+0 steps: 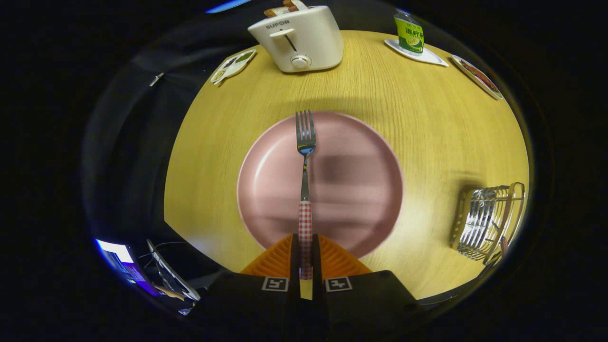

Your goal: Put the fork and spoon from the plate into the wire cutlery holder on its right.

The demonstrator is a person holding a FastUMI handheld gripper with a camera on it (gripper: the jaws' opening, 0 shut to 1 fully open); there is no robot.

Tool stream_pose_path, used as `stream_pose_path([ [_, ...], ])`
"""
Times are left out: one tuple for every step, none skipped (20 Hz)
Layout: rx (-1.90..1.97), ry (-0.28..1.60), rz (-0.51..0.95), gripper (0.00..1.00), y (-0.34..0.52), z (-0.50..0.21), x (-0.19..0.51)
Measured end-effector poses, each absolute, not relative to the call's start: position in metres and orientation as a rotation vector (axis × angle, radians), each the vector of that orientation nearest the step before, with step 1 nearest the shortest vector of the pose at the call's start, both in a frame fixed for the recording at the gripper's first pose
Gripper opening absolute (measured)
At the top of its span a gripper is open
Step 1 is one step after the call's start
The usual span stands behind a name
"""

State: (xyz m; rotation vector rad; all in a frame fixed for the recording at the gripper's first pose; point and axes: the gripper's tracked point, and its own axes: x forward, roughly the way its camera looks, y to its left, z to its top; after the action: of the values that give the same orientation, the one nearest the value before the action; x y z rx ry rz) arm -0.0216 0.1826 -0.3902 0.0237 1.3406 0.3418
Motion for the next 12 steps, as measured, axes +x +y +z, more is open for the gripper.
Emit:
stream_pose_path([
  [0.014,1.329,0.355,0.13,0.172,-0.377,-0.023],
  [0.003,1.318,0.366,0.13,0.16,-0.363,-0.024],
  [-0.01,1.315,0.374,0.13,0.146,-0.35,-0.026],
  [-0.019,1.311,0.38,0.13,0.132,-0.337,-0.028],
  [-0.031,1.315,0.385,0.13,0.116,-0.324,-0.03],
  [-0.048,1.328,0.392,0.13,0.099,-0.312,-0.033],
  [-0.072,1.342,0.394,0.13,0.079,-0.3,-0.036],
  [-0.1,1.358,0.393,0.13,0.058,-0.289,-0.039],
  [-0.127,1.378,0.389,0.13,0.036,-0.278,-0.042],
  [-0.156,1.405,0.388,0.13,0.017,-0.27,-0.045],
  [-0.184,1.429,0.387,0.13,-0.004,-0.259,-0.048],
  [-0.214,1.455,0.385,0.13,-0.021,-0.253,-0.051],
])
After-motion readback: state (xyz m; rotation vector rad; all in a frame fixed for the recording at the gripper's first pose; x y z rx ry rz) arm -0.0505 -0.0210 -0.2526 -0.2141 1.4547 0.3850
